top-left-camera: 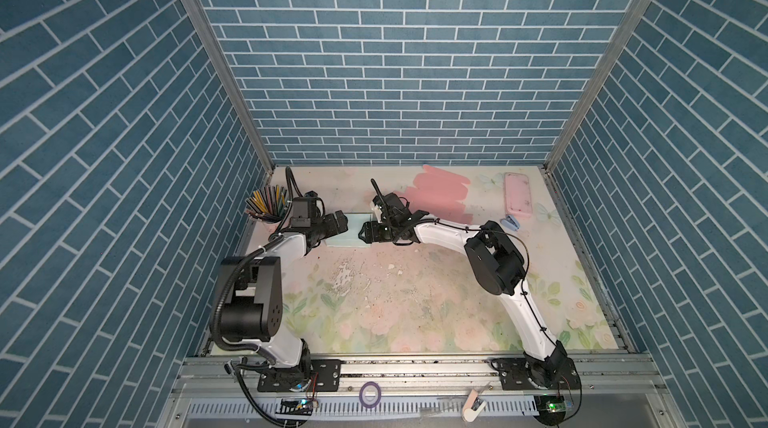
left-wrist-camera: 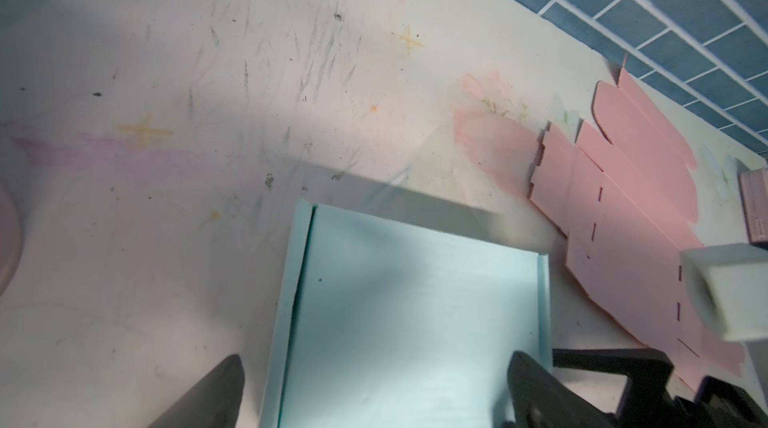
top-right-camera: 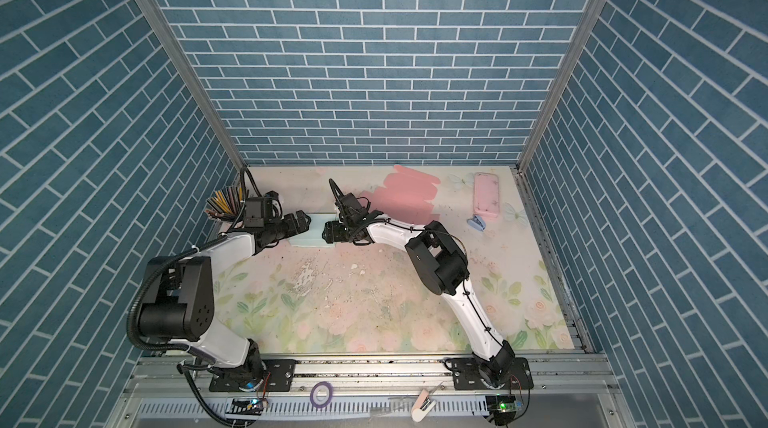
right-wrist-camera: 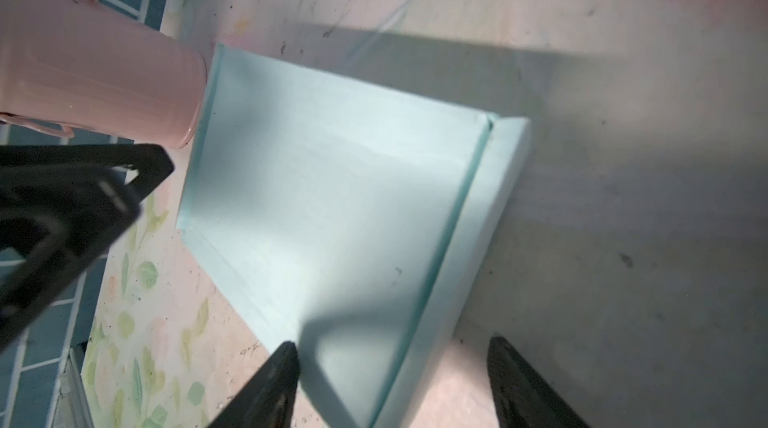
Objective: Fold the paper box
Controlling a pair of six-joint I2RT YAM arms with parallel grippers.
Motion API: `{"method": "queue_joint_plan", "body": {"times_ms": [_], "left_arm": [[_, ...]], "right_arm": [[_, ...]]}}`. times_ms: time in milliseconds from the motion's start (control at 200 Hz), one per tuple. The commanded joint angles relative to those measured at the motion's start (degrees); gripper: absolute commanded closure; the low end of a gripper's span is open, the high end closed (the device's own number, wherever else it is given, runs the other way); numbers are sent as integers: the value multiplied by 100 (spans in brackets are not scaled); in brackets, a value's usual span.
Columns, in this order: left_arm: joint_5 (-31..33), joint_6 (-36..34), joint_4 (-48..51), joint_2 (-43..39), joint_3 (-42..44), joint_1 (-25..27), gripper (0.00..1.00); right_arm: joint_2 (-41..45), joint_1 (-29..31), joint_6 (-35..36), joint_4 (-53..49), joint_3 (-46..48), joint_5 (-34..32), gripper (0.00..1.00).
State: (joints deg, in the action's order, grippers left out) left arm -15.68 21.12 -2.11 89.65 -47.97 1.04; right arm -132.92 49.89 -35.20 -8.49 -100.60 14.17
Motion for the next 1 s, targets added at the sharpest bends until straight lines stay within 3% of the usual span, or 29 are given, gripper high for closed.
{"method": "queue_joint_plan", "body": {"times_ms": [0,230,350,560,650,875,995], "left_arm": [[-2,163,233,-490,293,-20,1],[83,566,356,-2007,1228,425,1],[102,895,408,-2847,1813,931,1],[215,1087,434,-3237,2300,1633,8],[451,1020,342,-3095,2371,1641,24],[887,993,-408,-1934,2157,1628,82],[1020,1042,-803,-1179,1982,1576,94]], "right_arm": [[555,21,221,185,263,-389,27],[1707,24,356,596,1259,-631,28],[2549,30,453,719,2149,-796,28],[3946,36,550,604,3669,-1213,28],[4384,53,516,568,4152,-1331,28],[4741,186,308,796,4649,-1432,29],[4804,215,362,780,4628,-1473,30]]}}
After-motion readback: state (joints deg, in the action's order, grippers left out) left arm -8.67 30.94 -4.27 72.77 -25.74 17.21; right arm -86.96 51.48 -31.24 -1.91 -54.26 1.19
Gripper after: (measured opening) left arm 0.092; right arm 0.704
